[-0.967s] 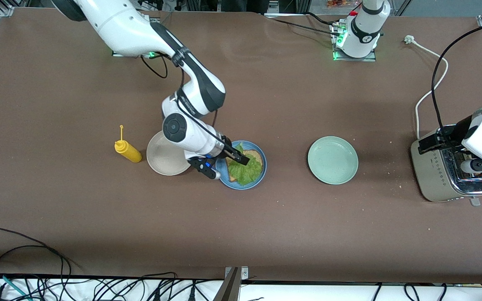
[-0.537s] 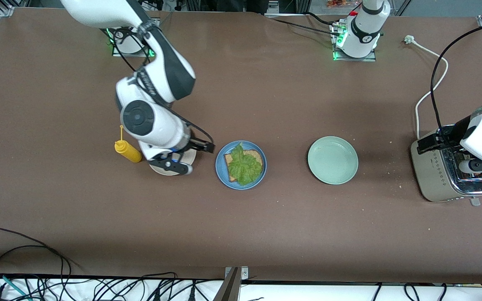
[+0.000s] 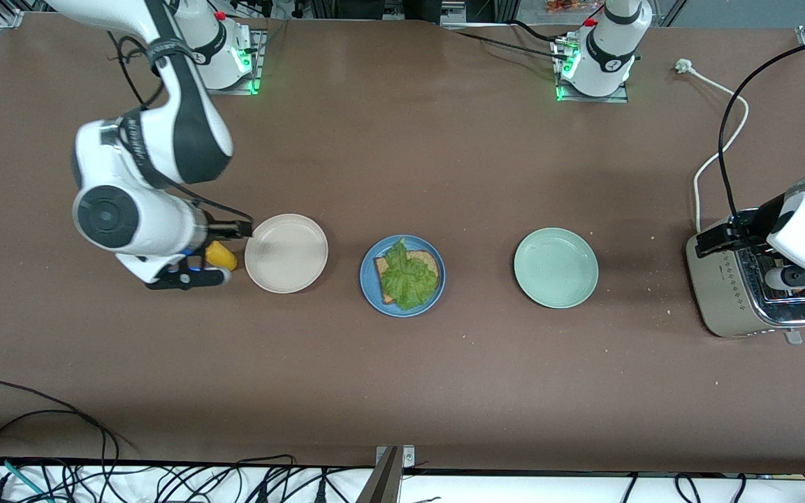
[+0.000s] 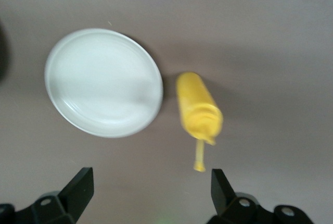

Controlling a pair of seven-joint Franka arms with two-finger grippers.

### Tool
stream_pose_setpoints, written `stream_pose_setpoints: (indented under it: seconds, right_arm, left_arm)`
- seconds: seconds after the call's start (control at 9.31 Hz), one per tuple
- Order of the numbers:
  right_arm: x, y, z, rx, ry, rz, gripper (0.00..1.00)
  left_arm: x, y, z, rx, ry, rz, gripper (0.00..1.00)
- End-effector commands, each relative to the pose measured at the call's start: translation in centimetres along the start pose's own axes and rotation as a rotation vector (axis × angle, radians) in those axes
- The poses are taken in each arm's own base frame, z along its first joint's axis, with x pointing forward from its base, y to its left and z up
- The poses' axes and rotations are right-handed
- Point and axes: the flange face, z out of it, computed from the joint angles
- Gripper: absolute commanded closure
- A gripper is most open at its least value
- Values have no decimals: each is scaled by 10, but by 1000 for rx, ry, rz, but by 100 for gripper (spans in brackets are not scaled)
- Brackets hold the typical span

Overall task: Make sandwich in blue plate with both arms
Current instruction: 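Move the right gripper back to the yellow squeeze bottle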

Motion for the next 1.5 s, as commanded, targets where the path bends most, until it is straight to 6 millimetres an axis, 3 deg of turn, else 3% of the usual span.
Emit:
stream_pose_setpoints:
  seconds: [0.0, 0.21, 0.32, 0.54, 0.75, 1.18, 1.4]
  right_arm:
    - [-56, 107, 0, 36, 5, -231, 0]
    - [-58, 177, 9, 91, 33, -382, 0]
    - [-56, 201, 24, 145, 53, -451, 0]
    - [-43, 250, 70, 291, 132, -626, 0]
    - [-29, 280, 122, 443, 276, -826, 0]
    - [-7, 281, 181, 577, 607, -1130, 0]
    - [-1, 266, 211, 670, 743, -1243, 0]
  left_arm:
    - [-1, 1, -1, -17, -10, 18, 0]
    - [-1, 1, -1, -18, -8, 16, 0]
    - [-1, 1, -1, -16, -10, 12, 0]
    - [-2, 1, -3, -16, -5, 9, 0]
    - [-2, 2, -3, -16, -5, 10, 0]
    - [-1, 3, 0, -16, -10, 12, 0]
    - [-1, 4, 0, -16, -10, 13, 0]
